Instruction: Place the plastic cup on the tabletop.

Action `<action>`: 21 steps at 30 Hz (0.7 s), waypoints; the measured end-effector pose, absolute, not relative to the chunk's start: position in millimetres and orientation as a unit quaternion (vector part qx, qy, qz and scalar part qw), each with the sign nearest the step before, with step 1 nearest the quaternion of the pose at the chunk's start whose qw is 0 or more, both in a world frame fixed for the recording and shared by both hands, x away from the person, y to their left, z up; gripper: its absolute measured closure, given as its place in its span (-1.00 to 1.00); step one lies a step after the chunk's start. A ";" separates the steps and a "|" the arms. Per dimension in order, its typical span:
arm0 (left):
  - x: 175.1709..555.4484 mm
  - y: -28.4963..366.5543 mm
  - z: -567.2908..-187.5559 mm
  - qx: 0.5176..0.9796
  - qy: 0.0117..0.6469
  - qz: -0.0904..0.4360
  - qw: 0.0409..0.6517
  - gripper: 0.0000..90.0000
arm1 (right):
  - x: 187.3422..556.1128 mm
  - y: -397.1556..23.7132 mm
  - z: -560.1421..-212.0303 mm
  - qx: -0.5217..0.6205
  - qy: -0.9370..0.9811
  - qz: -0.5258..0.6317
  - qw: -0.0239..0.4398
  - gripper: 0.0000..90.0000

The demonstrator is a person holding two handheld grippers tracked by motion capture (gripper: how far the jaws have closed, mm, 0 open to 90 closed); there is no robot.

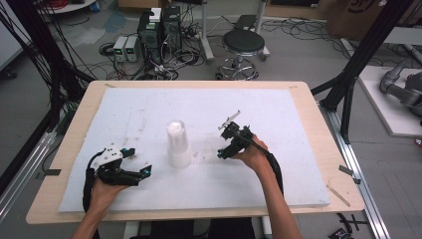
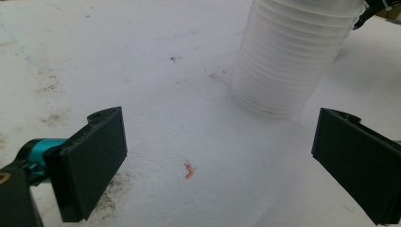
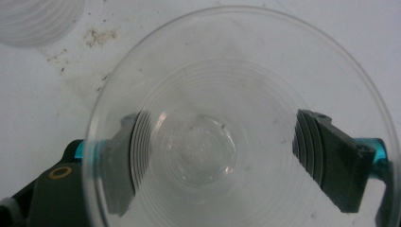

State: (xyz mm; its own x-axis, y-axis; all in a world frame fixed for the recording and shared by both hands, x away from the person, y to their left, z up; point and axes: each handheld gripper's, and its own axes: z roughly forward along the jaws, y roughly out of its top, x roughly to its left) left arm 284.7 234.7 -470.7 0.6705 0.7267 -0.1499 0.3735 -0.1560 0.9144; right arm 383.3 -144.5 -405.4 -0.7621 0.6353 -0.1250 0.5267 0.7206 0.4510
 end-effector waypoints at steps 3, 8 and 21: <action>285.2 235.5 -470.8 0.741 0.372 0.161 0.535 -0.91 | 383.8 -144.7 -405.0 0.316 0.916 0.202 0.141 -0.57; 285.3 235.5 -470.8 0.741 0.371 0.161 0.535 -0.91 | 382.5 -147.0 -403.2 0.321 0.913 0.206 0.142 -0.60; 285.1 236.7 -470.9 0.737 0.375 0.161 0.539 -0.91 | 353.4 -172.9 -403.2 0.334 0.889 0.270 0.156 -0.67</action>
